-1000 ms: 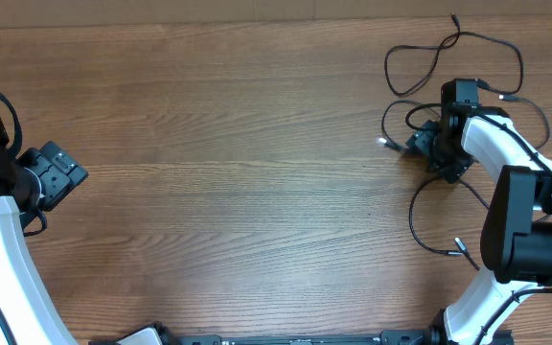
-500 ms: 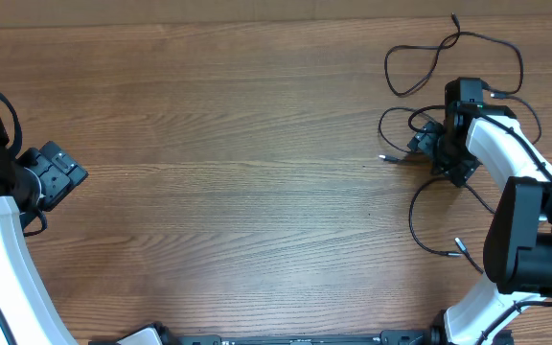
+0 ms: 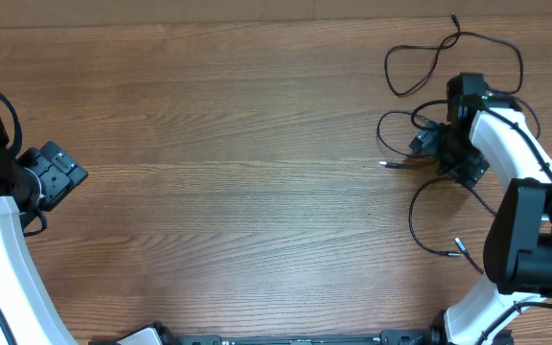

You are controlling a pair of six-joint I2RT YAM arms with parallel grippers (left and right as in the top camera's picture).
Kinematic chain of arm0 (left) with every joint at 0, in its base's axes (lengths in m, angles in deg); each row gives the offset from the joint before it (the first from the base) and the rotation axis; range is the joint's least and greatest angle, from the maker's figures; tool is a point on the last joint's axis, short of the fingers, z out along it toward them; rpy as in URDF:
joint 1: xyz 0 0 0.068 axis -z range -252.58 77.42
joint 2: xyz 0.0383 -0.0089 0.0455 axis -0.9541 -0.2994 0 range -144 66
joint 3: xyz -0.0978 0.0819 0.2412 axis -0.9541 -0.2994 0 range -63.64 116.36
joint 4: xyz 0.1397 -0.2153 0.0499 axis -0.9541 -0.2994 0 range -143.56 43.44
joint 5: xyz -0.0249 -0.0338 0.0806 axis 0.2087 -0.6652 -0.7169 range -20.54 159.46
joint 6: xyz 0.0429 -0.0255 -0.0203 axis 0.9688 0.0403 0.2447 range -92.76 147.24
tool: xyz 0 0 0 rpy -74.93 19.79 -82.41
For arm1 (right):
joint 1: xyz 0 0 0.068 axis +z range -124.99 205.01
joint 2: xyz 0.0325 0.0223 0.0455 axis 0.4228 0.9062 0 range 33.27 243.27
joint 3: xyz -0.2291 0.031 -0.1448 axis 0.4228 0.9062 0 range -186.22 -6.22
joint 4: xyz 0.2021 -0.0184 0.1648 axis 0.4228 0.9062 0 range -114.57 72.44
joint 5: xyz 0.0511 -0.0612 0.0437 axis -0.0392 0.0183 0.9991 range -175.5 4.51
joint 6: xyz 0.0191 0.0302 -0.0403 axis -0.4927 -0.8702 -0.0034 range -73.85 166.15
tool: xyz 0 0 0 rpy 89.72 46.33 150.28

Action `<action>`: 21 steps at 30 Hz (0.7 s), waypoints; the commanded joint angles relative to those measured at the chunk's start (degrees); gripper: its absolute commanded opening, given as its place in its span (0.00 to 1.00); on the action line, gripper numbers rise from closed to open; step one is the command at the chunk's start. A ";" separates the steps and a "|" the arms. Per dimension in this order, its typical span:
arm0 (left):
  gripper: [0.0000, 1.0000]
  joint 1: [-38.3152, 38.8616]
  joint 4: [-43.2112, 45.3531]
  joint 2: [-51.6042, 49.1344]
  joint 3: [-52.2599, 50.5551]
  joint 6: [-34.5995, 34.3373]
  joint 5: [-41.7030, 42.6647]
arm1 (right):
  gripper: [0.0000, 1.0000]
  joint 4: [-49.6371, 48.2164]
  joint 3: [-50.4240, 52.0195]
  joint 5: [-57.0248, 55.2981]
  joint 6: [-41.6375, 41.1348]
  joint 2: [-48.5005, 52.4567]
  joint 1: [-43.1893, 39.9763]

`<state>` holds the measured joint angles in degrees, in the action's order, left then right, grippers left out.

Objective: Untangle cables

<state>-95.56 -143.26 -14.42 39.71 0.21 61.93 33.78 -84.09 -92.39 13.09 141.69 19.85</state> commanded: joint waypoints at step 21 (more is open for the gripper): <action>0.99 -0.24 -0.09 -0.09 -0.22 -0.85 0.07 | 0.93 1.73 -1.88 17.25 13.55 -4.79 -1.03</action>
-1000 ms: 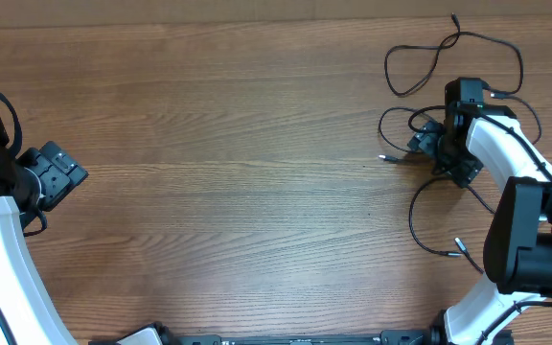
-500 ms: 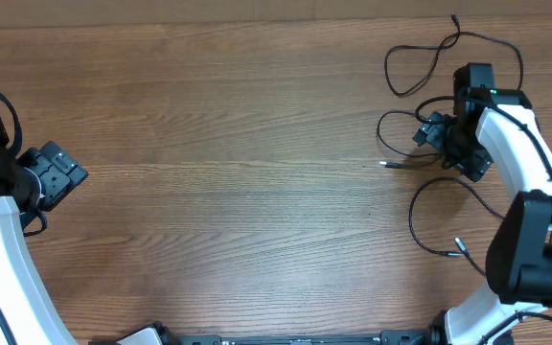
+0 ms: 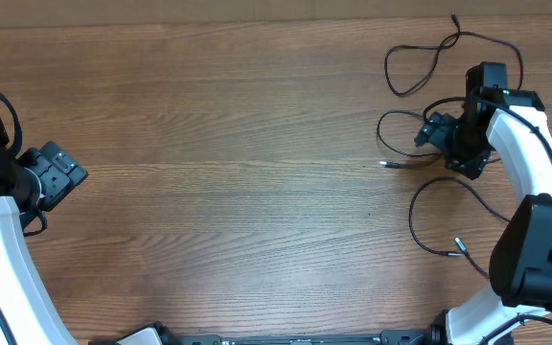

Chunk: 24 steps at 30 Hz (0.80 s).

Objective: Untangle cables

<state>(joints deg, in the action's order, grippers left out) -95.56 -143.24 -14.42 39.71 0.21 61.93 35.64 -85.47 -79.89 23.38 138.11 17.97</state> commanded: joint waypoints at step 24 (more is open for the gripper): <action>0.99 -0.24 -0.11 -0.09 -0.22 -0.85 0.07 | 0.96 -18.80 11.10 1.73 -9.90 -0.26 0.98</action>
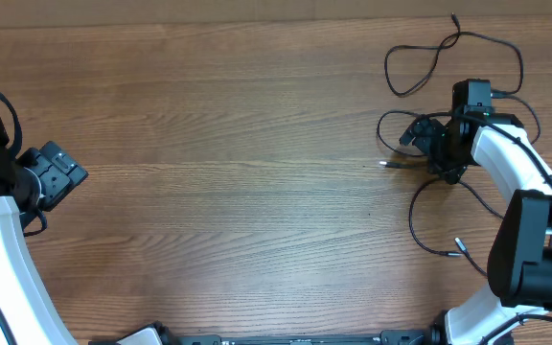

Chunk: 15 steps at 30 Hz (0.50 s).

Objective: Untangle cables

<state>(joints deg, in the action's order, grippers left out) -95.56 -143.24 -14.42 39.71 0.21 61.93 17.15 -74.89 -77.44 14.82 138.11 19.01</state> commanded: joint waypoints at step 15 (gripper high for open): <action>0.99 -0.24 -0.11 -0.09 -0.22 -0.85 0.07 | 0.83 -5.57 0.85 0.17 -3.43 2.67 -0.07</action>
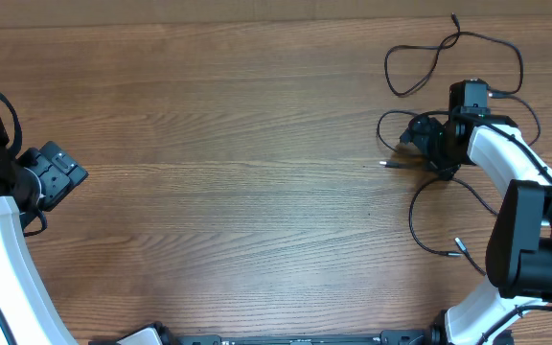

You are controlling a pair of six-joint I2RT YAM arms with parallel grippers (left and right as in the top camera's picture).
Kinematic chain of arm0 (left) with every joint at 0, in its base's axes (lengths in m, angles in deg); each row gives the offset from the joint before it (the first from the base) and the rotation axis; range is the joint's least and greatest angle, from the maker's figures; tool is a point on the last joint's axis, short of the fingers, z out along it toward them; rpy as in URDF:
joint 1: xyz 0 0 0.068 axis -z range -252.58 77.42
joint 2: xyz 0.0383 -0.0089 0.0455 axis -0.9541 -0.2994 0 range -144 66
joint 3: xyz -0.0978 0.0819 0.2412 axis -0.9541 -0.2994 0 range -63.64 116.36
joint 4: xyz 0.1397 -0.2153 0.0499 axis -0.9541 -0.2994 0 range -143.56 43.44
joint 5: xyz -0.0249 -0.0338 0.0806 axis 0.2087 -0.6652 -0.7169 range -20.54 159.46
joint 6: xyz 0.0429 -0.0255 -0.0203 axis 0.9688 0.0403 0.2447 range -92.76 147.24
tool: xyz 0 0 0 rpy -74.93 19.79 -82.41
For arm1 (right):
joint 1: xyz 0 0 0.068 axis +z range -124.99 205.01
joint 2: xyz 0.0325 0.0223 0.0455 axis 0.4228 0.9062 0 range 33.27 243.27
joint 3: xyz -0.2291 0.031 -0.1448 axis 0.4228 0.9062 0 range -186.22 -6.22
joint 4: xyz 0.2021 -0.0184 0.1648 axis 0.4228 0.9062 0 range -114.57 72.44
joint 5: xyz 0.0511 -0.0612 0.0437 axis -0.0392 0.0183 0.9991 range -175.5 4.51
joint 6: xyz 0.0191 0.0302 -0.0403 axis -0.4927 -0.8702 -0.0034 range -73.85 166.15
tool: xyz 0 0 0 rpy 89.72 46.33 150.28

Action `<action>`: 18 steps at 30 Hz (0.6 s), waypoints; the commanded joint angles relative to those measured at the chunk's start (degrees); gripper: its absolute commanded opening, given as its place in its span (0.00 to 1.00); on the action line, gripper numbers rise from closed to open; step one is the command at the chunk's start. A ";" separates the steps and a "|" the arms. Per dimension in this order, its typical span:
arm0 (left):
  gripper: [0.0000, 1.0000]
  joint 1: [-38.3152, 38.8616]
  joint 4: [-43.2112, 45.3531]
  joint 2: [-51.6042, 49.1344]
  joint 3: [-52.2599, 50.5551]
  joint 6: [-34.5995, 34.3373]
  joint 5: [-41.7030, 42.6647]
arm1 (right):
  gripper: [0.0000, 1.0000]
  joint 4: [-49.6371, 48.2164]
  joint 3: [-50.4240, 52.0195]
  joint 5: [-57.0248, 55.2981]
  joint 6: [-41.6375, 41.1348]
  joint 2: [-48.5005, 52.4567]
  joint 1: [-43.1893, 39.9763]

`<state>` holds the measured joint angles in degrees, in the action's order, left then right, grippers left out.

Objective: Untangle cables

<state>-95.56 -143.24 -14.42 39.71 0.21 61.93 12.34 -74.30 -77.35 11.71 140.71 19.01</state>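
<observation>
Thin black cables [420, 72] lie in tangled loops at the table's right side. One plug end [384, 164] points left, another [458, 246] lies nearer the front, and a third [453, 17] is at the back. My right gripper [414, 130] sits low over the left loop of the tangle, fingers pointing left; its jaws are too small and dark to read. My left gripper [63, 174] hangs at the far left edge, away from the cables, with no gap showing and nothing held.
The wooden table [238, 172] spreads between the two arms. My right arm's white links [506, 158] and black base [535, 240] lie over part of the cables at the right edge.
My right gripper has edged very slightly over the left loop of the tangle. The cables and the left arm look the same.
My right gripper was over the middle of the tangle, above the plug pointing left. Then it stood a little further right and back. Then it had moved left onto the left loop, where it stays now. The cables' layout and the left arm did not change.
</observation>
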 commanded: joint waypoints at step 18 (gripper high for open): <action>1.00 -0.24 -0.11 -0.09 -0.22 -0.85 0.07 | 0.41 -3.78 0.24 -11.67 -0.31 0.07 -0.17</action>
<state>-95.56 -143.26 -14.42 39.71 0.21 61.93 9.15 -74.30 -84.85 11.56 140.71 18.99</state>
